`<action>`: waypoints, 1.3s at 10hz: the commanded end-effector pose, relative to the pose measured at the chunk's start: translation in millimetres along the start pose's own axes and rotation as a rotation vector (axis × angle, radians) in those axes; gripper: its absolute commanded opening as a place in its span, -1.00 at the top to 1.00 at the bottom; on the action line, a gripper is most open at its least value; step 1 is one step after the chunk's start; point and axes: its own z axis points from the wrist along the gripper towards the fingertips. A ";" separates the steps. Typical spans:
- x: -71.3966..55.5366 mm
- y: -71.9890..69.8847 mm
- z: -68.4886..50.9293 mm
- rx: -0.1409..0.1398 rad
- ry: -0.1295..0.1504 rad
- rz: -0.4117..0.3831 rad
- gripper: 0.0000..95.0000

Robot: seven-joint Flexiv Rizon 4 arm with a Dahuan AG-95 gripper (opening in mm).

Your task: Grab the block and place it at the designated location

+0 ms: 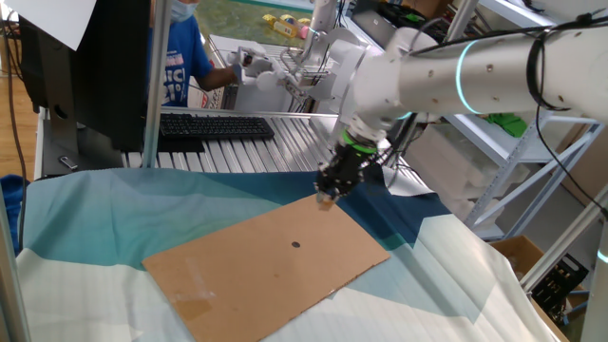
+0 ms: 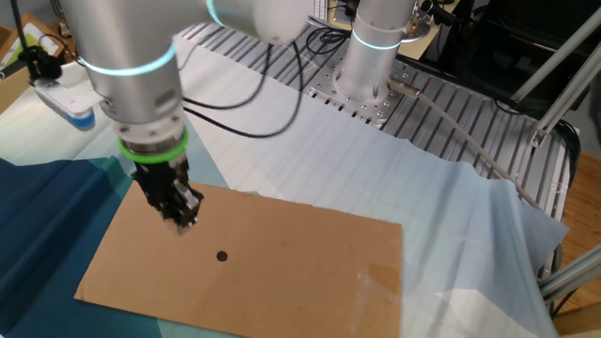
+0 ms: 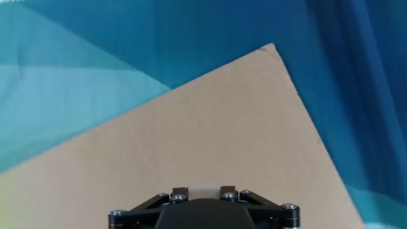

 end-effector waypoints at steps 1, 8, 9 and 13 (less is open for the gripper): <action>-14.8 23.2 -1.9 -0.002 0.010 0.009 1.00; -4.3 38.2 0.6 -0.002 0.002 -0.048 1.00; 0.2 37.5 2.0 0.000 -0.004 -0.054 1.00; 2.4 37.0 2.7 0.003 -0.009 -0.055 1.00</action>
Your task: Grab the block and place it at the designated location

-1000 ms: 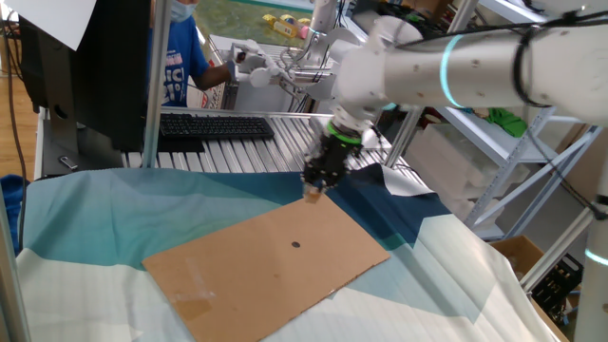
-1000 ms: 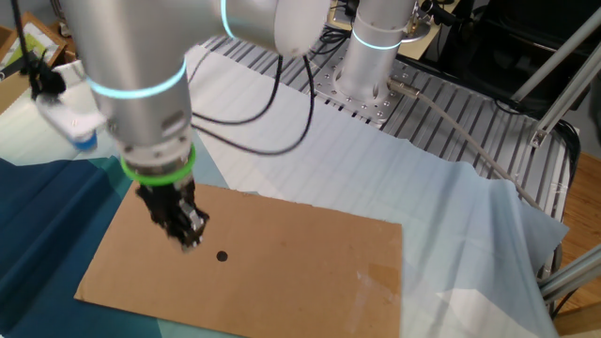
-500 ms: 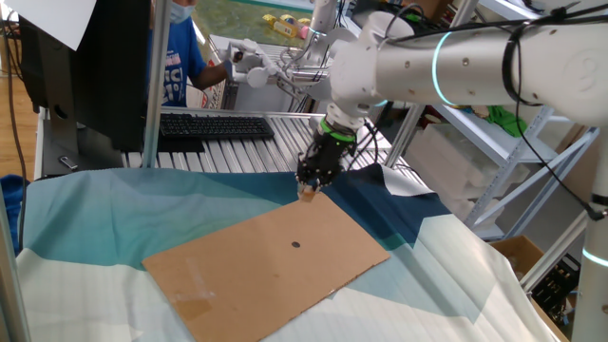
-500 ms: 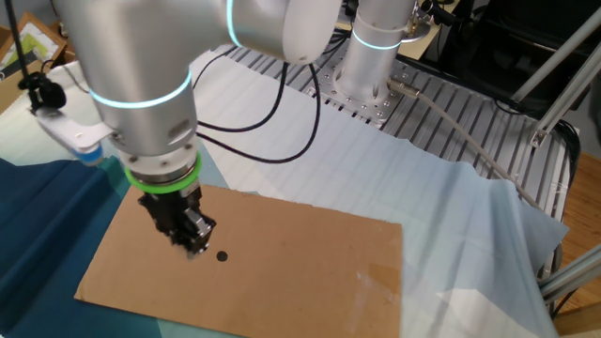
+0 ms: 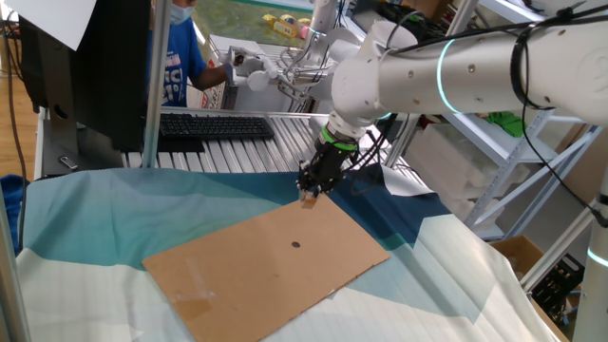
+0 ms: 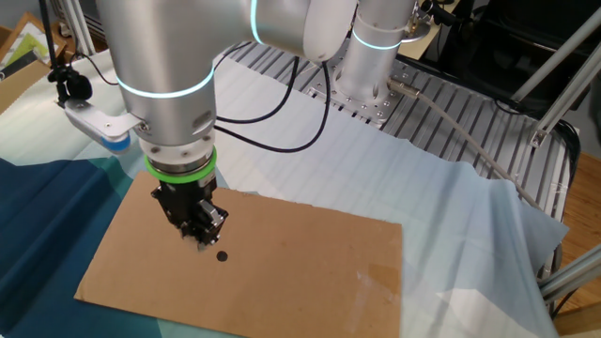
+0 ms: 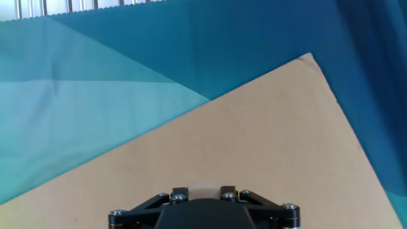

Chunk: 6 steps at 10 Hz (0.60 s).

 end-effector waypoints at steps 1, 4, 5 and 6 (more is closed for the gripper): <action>0.1 -0.1 0.6 0.000 0.006 0.010 1.00; 2.7 -0.5 1.2 0.003 0.011 0.017 1.00; 2.7 -0.5 1.2 0.002 0.011 0.018 1.00; 2.7 -0.5 1.2 0.023 0.013 0.013 1.00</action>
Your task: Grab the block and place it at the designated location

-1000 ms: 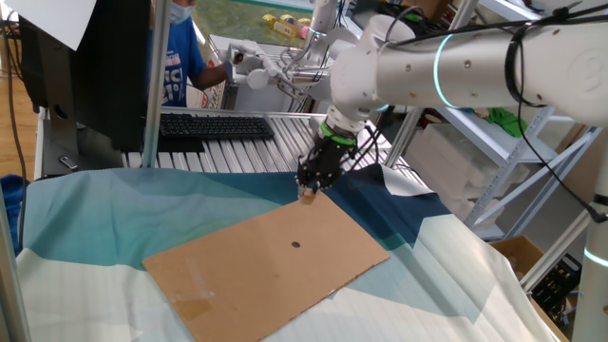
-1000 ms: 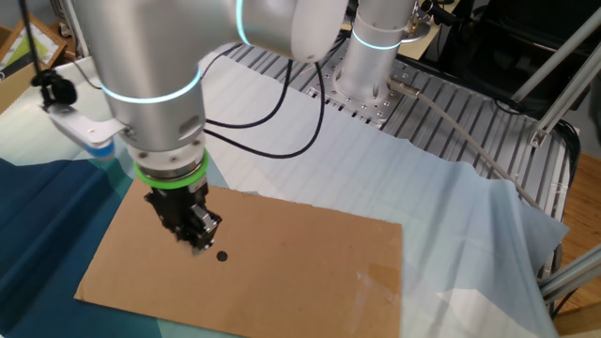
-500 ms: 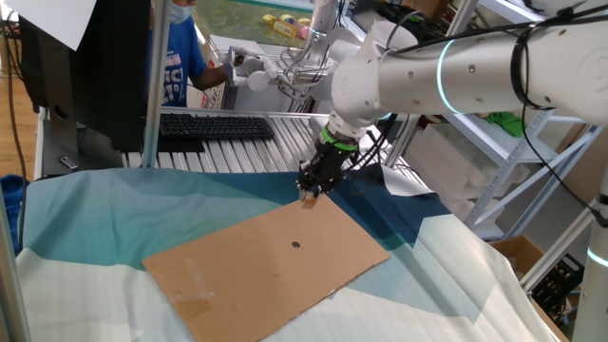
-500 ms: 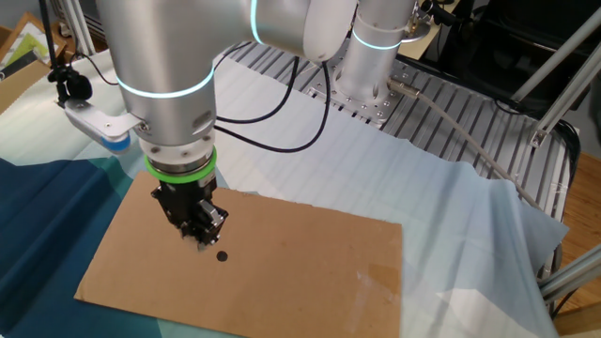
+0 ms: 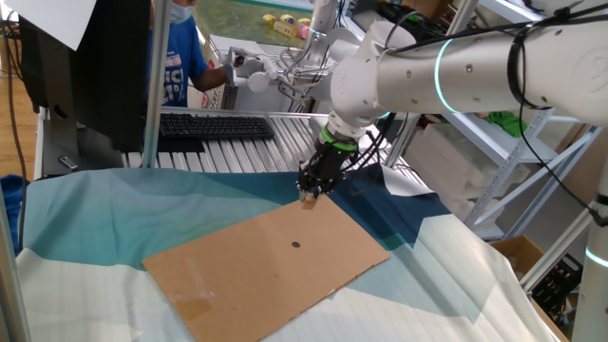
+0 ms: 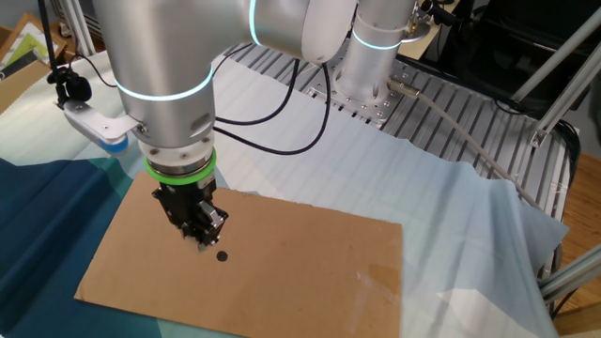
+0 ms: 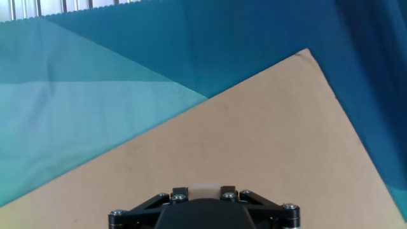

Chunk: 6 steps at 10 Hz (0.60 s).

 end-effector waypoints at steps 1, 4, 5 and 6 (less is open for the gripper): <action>-0.2 -0.2 0.2 0.033 0.013 -0.005 1.00; -0.2 -0.2 0.2 0.115 0.091 -0.009 1.00; -0.2 -0.2 0.2 0.118 0.102 -0.005 1.00; -0.2 -0.2 0.2 0.122 0.104 -0.010 1.00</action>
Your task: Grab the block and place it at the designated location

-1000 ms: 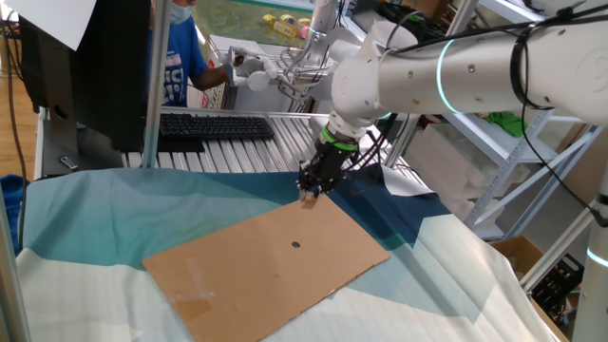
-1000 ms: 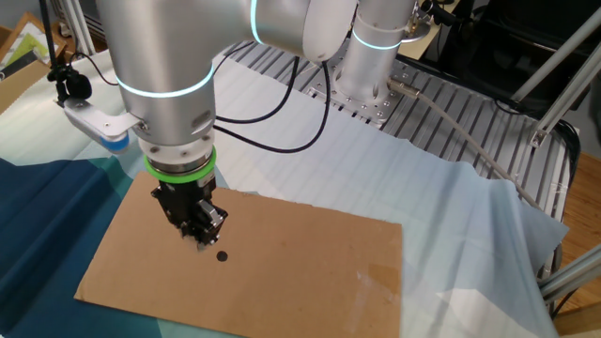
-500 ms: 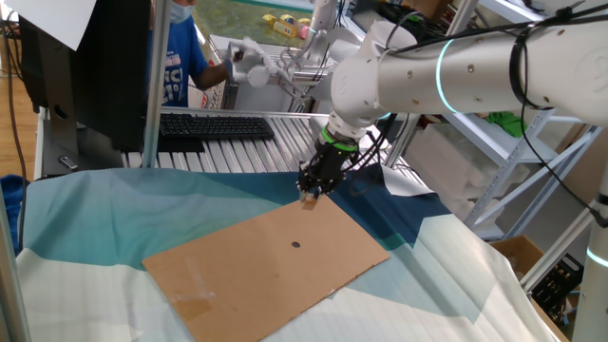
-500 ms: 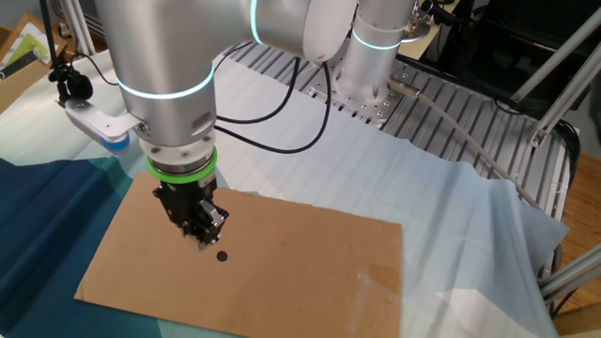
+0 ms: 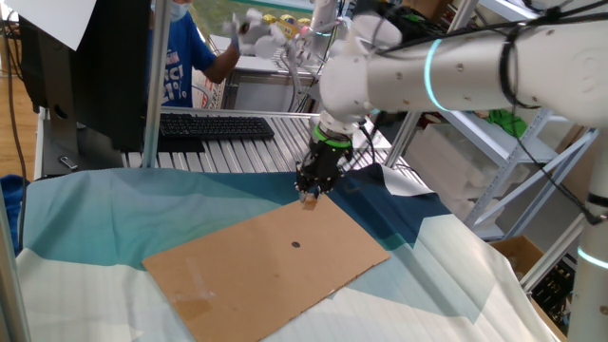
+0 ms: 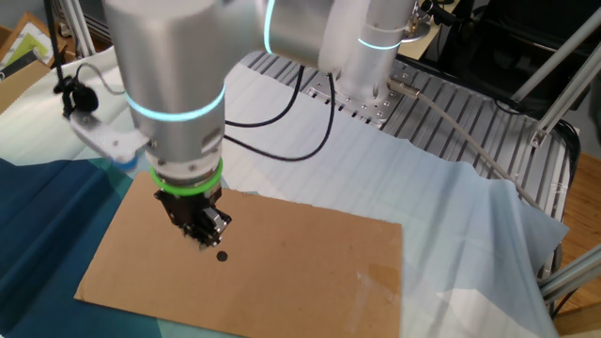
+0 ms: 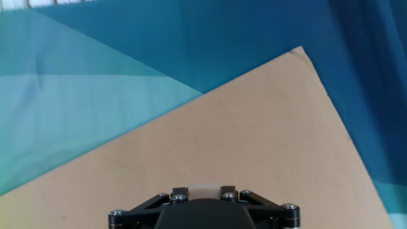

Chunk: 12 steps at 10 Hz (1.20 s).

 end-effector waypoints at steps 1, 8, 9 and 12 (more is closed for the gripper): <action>1.4 -0.3 -0.2 0.011 0.011 -0.008 1.00; 1.1 0.2 0.2 -0.002 0.016 -0.028 1.00; 1.3 0.6 0.9 -0.001 0.010 -0.035 1.00; 11.0 3.8 19.0 0.005 -0.047 -0.051 1.00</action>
